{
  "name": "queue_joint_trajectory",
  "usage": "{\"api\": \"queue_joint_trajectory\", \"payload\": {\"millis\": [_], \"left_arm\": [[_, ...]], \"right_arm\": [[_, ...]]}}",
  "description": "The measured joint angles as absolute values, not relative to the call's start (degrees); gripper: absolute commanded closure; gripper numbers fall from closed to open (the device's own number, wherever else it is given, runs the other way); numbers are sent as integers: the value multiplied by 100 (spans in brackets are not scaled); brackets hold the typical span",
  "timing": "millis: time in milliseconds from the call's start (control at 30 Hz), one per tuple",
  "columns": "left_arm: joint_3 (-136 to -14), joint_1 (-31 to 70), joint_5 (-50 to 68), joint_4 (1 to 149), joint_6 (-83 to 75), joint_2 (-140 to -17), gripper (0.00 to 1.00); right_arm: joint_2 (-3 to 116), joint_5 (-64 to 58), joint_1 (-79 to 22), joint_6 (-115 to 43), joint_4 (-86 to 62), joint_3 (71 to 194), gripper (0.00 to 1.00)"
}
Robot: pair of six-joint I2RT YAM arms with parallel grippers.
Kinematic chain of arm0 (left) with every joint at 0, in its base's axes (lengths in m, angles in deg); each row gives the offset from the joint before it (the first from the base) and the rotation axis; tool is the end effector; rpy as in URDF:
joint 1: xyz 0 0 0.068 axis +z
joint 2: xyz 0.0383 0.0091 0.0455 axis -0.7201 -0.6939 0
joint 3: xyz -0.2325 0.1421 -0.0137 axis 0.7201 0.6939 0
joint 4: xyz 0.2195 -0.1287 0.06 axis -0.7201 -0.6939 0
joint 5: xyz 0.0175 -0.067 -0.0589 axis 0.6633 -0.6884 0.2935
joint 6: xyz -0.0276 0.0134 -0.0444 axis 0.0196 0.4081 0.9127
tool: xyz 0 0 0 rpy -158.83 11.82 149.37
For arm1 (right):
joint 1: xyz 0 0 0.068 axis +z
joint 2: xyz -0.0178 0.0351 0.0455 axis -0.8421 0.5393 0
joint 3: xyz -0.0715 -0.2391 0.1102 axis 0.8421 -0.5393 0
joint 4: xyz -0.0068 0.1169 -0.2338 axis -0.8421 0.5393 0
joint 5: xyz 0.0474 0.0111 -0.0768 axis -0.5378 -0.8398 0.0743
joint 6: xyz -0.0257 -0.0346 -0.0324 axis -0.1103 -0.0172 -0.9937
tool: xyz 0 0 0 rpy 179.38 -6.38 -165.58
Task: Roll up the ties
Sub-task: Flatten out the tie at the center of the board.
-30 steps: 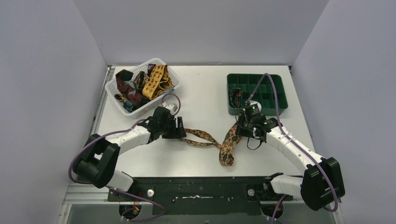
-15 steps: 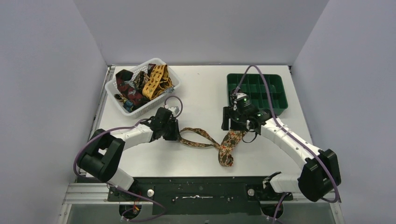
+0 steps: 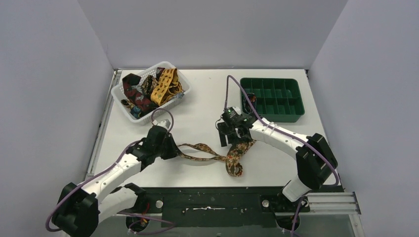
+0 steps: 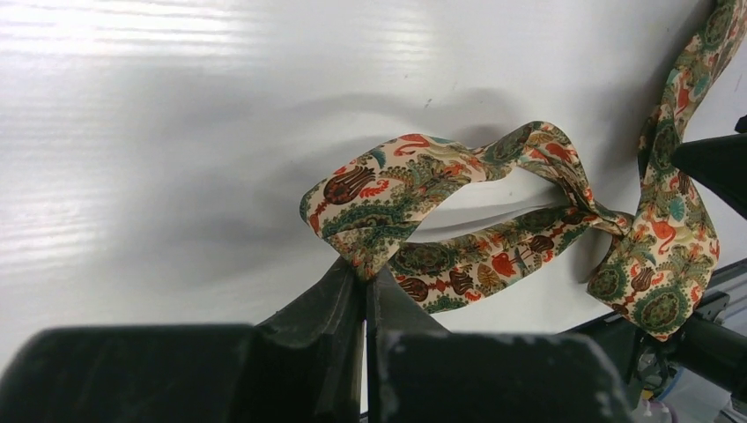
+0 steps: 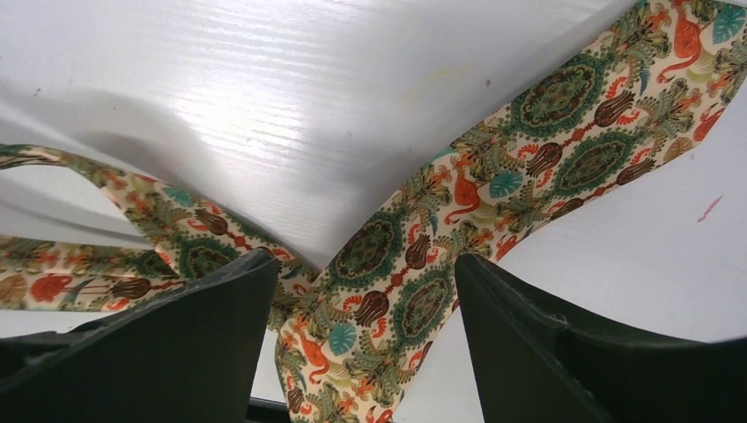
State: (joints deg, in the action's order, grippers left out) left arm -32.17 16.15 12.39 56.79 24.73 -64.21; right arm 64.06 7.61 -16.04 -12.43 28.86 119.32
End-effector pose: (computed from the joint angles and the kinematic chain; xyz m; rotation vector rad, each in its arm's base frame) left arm 0.1765 -0.1051 0.1841 -0.1926 2.5104 -0.6430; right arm 0.2276 0.1978 0.2206 -0.2528 2.7765 0.2640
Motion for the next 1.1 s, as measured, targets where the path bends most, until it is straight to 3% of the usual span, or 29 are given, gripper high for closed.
{"api": "queue_joint_trajectory", "payload": {"millis": [367,833,1067,1100], "left_arm": [[-3025,1615,1836,4739,3104,-5278,100],[-2798,1615,1803,4752,3196,-5213,100],[-2798,1615,1790,4765,3194,-5272,100],[-2798,1615,1790,4765,3194,-5272,100]], "right_arm": [[7003,1578,-715,-808,3343,12649,22],[8323,2175,-485,455,4143,13253,33],[8579,2551,-332,761,4628,13417,48],[8579,2586,-328,779,4637,13441,59]]}}
